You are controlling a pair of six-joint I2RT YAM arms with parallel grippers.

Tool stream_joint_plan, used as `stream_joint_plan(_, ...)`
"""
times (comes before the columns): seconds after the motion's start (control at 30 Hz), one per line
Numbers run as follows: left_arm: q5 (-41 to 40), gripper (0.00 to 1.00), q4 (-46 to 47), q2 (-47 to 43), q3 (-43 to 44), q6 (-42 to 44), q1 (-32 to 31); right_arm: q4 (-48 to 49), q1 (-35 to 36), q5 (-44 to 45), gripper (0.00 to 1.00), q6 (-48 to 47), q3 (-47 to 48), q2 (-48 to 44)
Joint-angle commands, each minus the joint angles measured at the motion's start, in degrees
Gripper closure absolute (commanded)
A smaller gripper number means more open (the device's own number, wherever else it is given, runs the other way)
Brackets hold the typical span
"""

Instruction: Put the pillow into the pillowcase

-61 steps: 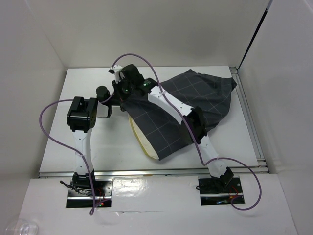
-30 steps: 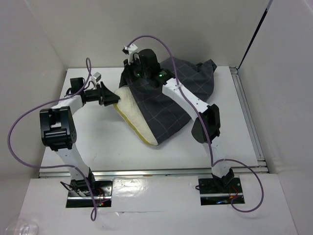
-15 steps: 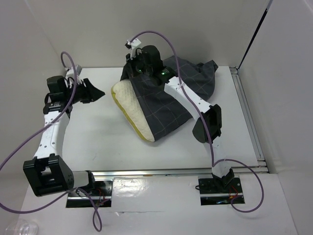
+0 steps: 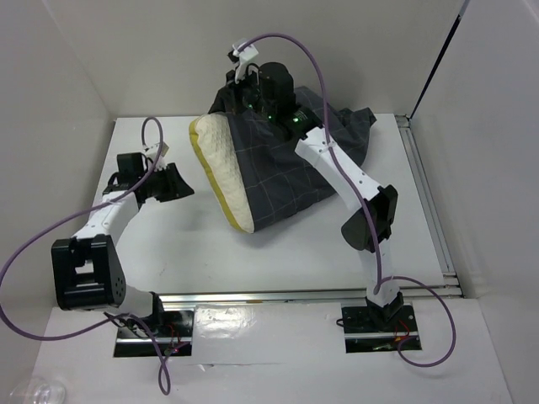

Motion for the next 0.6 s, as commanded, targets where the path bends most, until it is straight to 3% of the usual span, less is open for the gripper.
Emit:
stream_joint_plan(0.0,4.6,0.49,5.52,2.78,1.41,-2.93,-0.76,8.73,-0.18,0.3,1.0,0.87,2.74,-6.54)
stream_joint_plan(0.17,8.47,0.49,10.18,6.56,4.3,-6.89,-2.86,10.39,-0.18,0.82,1.0,0.88,4.92,-6.54)
stream_joint_plan(0.4,27.62,0.49,15.37,14.82,8.26,-13.4,-10.05,17.86,0.44,6.18,1.0,-6.49,7.3,-7.59)
stream_joint_plan(0.57,28.17,0.49,13.52,12.02,8.27,-11.56,-18.24,21.38,0.44,8.91,1.0,-10.1,4.75,-9.0)
